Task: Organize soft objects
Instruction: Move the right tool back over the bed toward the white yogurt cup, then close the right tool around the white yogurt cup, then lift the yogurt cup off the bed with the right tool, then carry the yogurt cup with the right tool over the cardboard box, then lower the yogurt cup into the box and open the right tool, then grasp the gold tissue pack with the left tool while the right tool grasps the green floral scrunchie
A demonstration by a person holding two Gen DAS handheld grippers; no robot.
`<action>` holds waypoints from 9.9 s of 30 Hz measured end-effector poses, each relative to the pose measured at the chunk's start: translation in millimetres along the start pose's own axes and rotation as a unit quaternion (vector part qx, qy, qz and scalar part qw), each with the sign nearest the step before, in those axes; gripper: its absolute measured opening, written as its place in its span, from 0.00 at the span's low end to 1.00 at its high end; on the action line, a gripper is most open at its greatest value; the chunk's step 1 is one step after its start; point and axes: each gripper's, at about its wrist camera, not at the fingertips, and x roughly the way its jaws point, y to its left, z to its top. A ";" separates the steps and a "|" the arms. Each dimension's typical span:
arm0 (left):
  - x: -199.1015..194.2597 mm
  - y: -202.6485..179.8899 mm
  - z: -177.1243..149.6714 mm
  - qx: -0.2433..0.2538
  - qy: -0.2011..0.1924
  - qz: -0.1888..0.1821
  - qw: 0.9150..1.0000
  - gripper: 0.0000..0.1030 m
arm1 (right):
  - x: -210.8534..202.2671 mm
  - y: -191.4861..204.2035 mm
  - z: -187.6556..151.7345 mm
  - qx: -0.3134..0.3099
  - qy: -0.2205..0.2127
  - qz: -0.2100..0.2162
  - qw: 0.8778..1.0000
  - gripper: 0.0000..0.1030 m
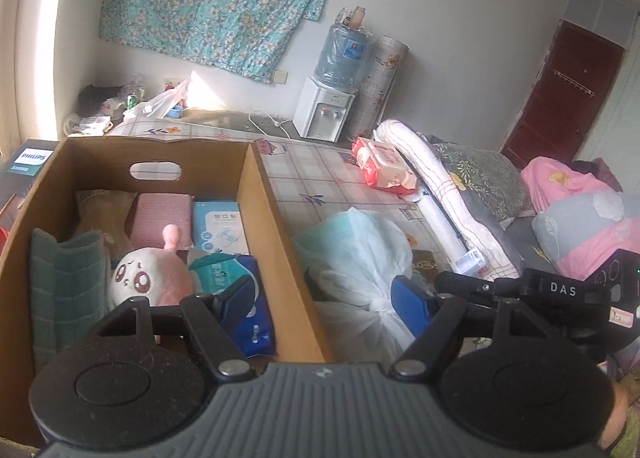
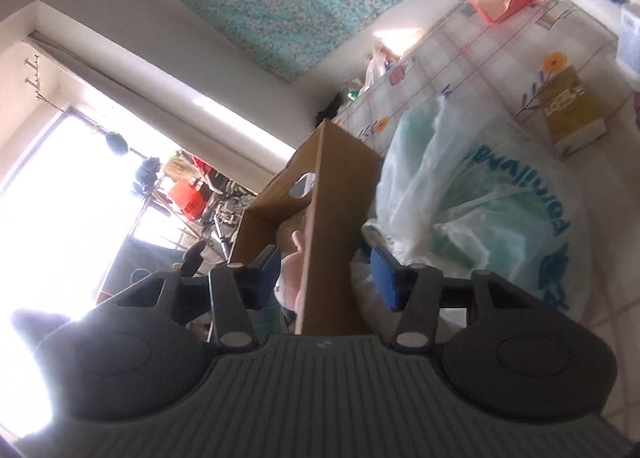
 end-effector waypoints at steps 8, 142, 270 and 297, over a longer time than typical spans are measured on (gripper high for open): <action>58.1 -53.9 1.6 0.024 0.039 -0.054 0.998 0.74 | -39.4 -62.4 70.9 -0.106 -0.083 -0.229 0.964 0.58; 157.5 -173.2 -120.0 0.244 0.146 -0.076 0.956 0.72 | -65.2 -172.2 -43.1 0.171 0.003 -0.043 0.984 0.33; 131.9 -152.9 22.7 0.174 0.140 0.006 0.975 0.86 | -56.8 -115.5 -8.7 -0.069 -0.104 -0.301 0.945 0.71; 363.5 -189.5 39.7 0.111 0.338 0.052 0.933 0.79 | -42.9 -121.4 -34.7 -0.110 -0.042 -0.244 0.963 0.41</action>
